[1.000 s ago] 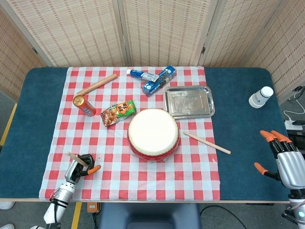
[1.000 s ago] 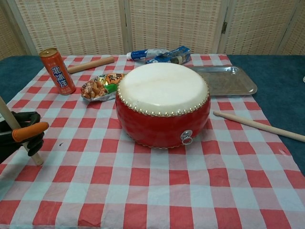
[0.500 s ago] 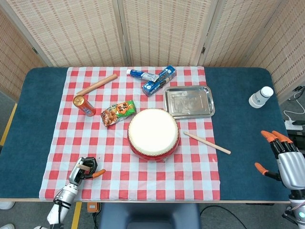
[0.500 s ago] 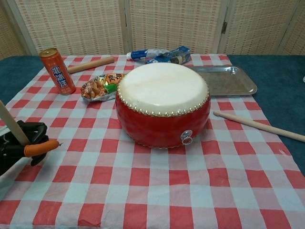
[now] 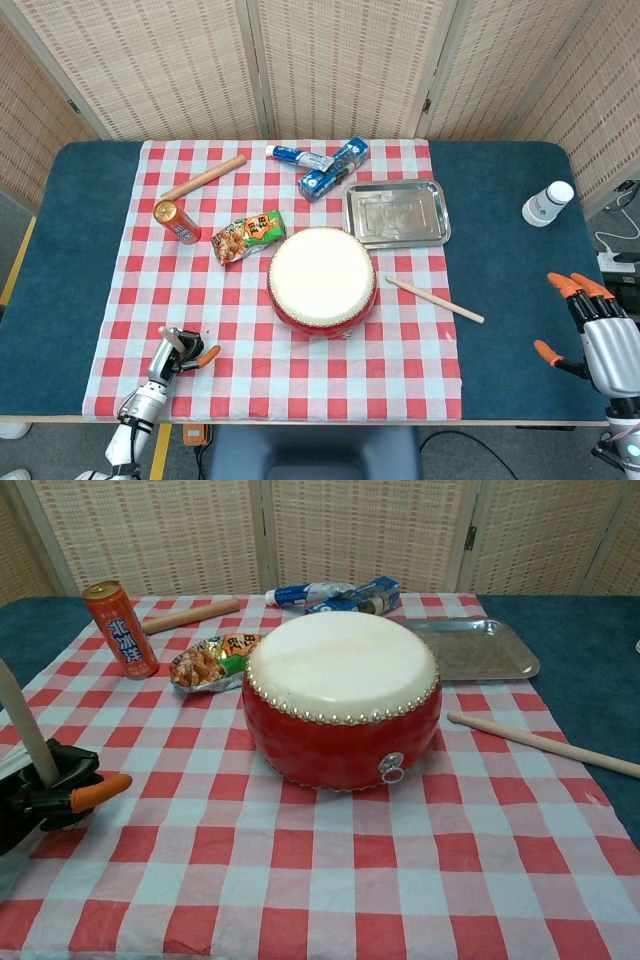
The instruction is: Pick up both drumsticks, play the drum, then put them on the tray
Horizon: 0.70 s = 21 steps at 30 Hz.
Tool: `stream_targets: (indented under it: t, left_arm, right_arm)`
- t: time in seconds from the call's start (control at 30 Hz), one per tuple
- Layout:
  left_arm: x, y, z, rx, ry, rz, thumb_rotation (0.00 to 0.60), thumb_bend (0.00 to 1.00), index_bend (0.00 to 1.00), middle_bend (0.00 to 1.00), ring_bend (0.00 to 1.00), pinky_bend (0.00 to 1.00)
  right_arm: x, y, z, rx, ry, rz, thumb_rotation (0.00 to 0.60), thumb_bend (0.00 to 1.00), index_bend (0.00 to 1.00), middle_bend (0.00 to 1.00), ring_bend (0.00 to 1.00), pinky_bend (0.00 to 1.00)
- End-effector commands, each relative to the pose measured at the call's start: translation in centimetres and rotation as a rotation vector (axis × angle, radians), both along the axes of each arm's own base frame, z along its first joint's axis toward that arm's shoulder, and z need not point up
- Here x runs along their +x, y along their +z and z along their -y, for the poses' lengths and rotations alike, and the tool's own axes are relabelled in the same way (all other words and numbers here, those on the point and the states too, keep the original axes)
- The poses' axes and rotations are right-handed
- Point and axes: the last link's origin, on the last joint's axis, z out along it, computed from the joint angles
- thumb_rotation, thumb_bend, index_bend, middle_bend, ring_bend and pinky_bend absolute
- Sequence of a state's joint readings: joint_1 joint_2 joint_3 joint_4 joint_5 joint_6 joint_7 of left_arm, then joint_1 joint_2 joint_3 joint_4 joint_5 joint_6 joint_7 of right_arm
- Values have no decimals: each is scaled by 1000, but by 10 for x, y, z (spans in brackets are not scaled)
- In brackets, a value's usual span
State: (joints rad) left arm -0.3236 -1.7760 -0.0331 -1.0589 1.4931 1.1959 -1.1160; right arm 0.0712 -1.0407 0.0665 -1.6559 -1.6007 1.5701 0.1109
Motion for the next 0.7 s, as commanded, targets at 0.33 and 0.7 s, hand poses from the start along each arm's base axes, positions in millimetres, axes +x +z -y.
stream_targets:
  t: [0.33,0.7]
  left_arm:
    - [3,14,-6,27,-48,-84,600,601,1000,1000,1000,1000]
    - [9,69,-15,32,-205,-470,600,641,1000,1000,1000,1000]
  right_arm:
    - [-1,1,0,-2,2,10,600,98,126,152,86,163]
    - [-8,-11,18,145,-214,122,600,98,191,211,193,299]
